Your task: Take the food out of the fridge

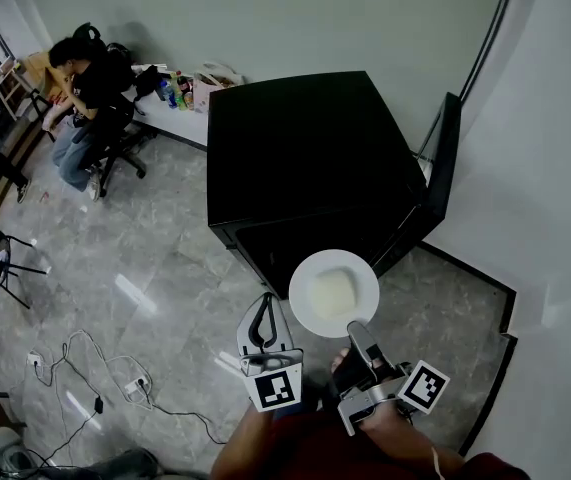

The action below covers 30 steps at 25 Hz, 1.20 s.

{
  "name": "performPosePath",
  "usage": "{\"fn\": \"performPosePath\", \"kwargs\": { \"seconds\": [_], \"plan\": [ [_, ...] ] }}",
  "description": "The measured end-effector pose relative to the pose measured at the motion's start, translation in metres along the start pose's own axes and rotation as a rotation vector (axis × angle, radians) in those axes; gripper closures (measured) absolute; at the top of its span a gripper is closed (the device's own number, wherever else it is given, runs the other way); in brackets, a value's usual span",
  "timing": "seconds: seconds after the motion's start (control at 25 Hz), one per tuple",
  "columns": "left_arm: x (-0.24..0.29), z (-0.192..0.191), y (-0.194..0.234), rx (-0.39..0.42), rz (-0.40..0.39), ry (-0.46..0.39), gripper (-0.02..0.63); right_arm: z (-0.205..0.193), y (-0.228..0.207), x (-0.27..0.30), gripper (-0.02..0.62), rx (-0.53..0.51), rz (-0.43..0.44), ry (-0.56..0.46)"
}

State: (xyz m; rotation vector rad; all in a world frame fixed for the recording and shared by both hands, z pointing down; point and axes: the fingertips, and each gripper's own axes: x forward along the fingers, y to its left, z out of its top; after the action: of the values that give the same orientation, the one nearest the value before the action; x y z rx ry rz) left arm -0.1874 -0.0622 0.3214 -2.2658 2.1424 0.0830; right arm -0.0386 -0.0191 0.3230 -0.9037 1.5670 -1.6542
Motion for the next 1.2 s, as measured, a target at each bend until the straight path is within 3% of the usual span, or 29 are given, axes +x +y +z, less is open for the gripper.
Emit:
{"fn": "performPosePath", "kwargs": {
  "seconds": [1.2],
  "plan": [
    [-0.007,0.031,0.004,0.028,0.036,-0.046,0.592,0.007,0.022,0.000,0.561,-0.007,0.044,0.026]
  ]
}}
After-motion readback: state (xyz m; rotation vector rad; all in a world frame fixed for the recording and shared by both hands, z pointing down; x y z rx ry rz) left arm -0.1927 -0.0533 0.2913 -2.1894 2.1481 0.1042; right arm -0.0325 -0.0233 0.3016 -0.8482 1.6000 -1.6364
